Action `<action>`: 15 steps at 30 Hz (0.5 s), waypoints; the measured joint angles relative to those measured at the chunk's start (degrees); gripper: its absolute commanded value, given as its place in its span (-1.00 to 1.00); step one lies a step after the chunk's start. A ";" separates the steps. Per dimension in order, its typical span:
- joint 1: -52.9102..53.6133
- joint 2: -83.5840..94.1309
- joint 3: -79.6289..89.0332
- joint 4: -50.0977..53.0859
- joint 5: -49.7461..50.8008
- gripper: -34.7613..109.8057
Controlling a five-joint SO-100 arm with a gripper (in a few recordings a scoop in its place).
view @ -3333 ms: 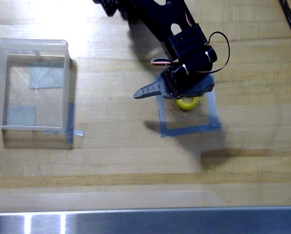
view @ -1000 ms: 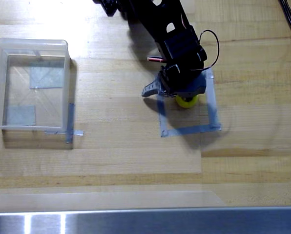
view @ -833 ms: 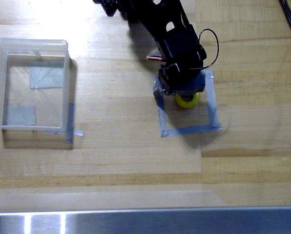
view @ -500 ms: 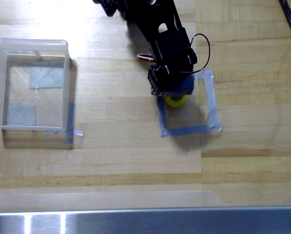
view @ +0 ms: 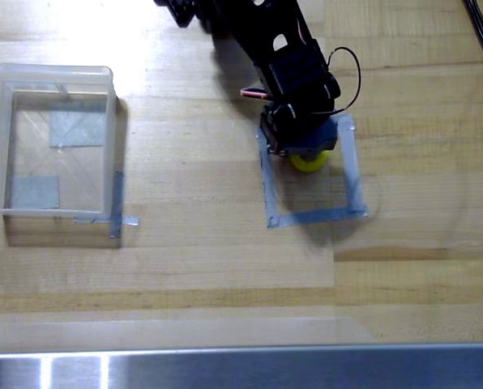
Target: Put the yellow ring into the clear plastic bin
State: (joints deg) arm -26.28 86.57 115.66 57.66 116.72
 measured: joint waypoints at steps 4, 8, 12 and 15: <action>0.00 0.53 0.00 1.67 0.35 -0.42; -0.09 4.48 0.00 5.89 0.09 -0.42; 3.60 10.63 0.00 10.11 -1.76 -0.42; 6.42 14.68 0.00 12.30 -5.19 -0.42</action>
State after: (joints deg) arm -19.86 101.25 115.66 69.96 111.53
